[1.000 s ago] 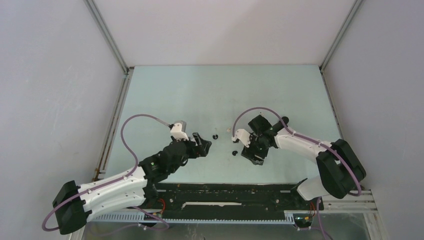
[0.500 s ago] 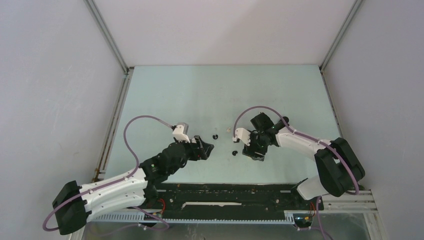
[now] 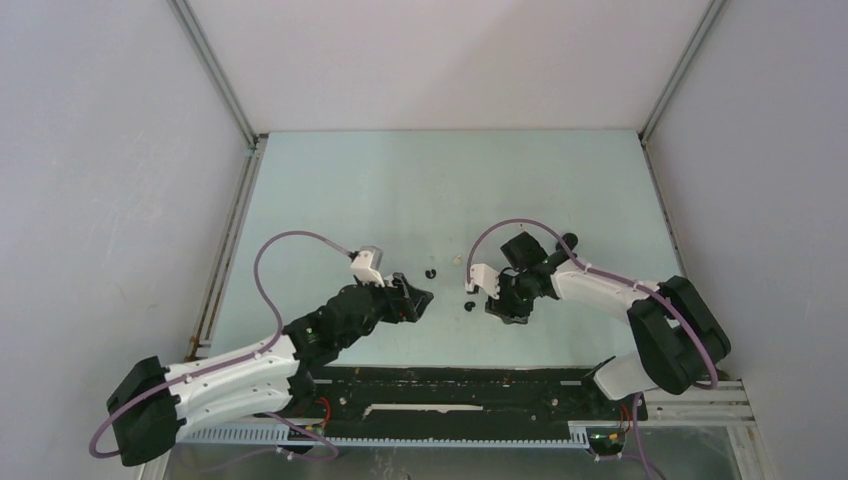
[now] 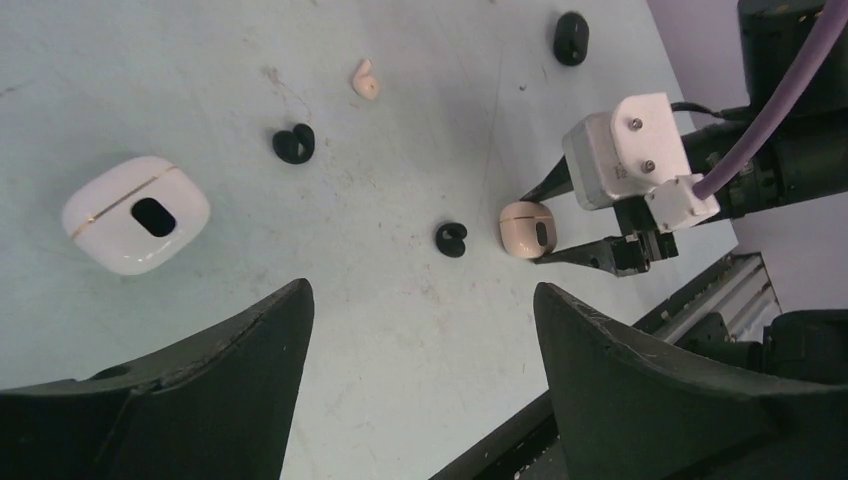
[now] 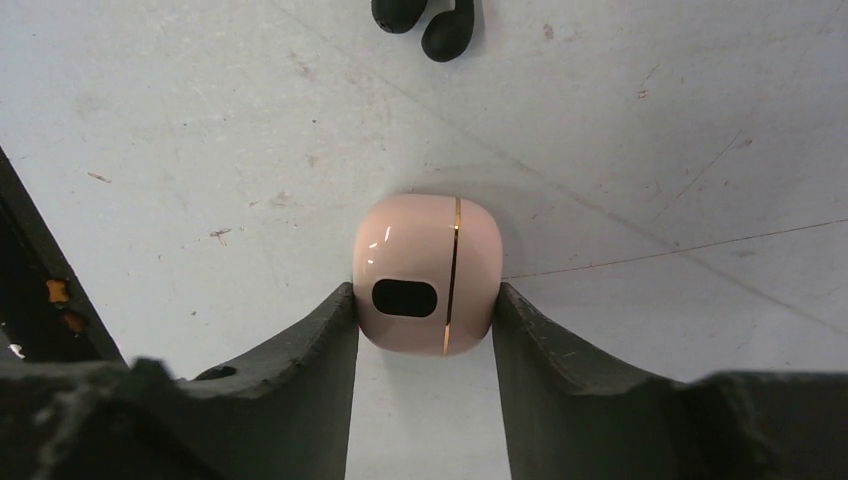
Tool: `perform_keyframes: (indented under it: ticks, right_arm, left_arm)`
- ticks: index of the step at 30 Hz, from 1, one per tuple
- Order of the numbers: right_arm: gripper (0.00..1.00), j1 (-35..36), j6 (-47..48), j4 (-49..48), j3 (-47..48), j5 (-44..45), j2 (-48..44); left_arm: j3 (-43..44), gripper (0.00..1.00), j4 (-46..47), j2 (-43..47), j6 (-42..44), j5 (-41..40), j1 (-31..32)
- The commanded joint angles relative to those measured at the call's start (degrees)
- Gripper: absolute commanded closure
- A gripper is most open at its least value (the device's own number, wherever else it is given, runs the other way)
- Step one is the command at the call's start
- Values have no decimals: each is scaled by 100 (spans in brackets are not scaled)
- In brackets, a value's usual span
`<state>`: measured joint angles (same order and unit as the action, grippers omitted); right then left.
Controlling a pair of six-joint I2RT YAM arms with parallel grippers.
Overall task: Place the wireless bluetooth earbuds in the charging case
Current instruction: Pick up the charging case from the corner of the board, then pass from the right arm to the left
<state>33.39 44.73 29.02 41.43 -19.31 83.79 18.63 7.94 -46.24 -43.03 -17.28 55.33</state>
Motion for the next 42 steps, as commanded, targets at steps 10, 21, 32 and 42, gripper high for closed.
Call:
perform_keyframes:
  ticks: [10,21,32,42]
  right_arm:
    - [59,1186,-568,895,-70,76,-3595]
    - [60,1118,-451,737,-381,288,-4041]
    - [59,1135,-517,690,-387,230,-4331]
    - [58,1147,-527,696,-407,83,-4353]
  left_arm:
    - [259,23,2054,-1349,314,2167,178]
    - [1288,21,2228,-2295,246,3142,487]
    - [1823,32,2983,-3586,-520,3559,534]
    - [2143,52,3331,-4206,-712,3986,558]
